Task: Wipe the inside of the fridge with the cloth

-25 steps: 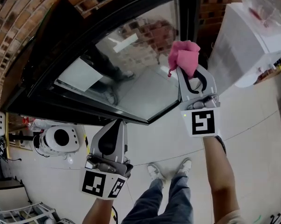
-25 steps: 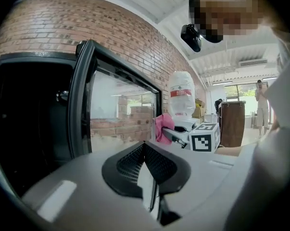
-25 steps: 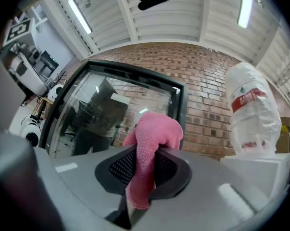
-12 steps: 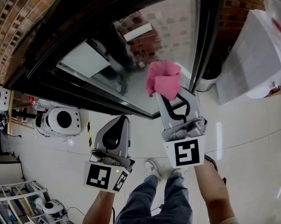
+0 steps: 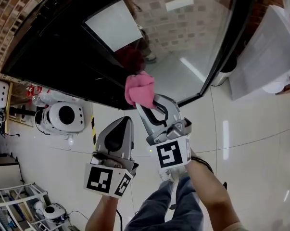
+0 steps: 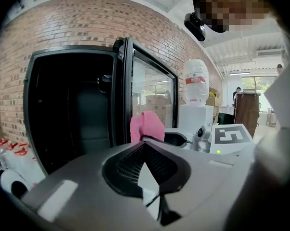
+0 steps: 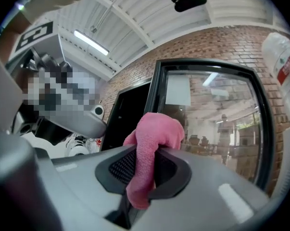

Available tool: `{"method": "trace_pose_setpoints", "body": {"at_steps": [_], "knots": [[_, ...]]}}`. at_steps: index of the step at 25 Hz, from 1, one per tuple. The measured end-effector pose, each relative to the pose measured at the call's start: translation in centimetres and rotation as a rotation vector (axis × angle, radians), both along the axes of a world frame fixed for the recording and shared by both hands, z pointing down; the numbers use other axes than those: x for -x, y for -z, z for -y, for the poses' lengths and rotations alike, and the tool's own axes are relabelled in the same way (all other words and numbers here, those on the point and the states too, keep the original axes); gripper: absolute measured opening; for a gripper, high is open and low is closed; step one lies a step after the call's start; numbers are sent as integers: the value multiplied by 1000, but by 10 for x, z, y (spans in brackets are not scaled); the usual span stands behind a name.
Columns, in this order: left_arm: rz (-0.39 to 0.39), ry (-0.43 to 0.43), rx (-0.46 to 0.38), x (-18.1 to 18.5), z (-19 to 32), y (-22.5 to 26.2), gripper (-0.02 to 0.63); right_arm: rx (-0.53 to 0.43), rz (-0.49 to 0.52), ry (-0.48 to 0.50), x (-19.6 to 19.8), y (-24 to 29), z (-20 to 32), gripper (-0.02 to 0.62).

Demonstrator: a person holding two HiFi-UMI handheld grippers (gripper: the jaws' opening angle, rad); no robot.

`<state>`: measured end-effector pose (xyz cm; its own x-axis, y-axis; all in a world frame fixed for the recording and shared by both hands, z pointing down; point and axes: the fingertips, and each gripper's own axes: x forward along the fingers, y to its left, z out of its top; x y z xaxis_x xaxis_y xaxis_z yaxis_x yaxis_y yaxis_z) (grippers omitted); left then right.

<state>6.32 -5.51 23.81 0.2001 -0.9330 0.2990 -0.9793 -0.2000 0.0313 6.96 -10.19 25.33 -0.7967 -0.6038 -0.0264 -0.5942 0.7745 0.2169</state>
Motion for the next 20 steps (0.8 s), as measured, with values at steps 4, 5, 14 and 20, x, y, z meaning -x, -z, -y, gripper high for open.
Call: {"method": "trace_pose_setpoints", "body": {"at_steps": [4,5,14,20], "knots": [[-13,-57,-8,2,-9,-3,15,-15,-17,-64,-5,-5,6,57],[-19,-67,-11,2,-10,-5,15,-18,-20,-83,-9,-6,9,57],[-8,-120,24,-24,-3,-20,15,57,22,-300,-106,-27,70,57],[-35,-135,-25,-52,23,-11,34,59,-52,-340,-161,-44,107,57]]}}
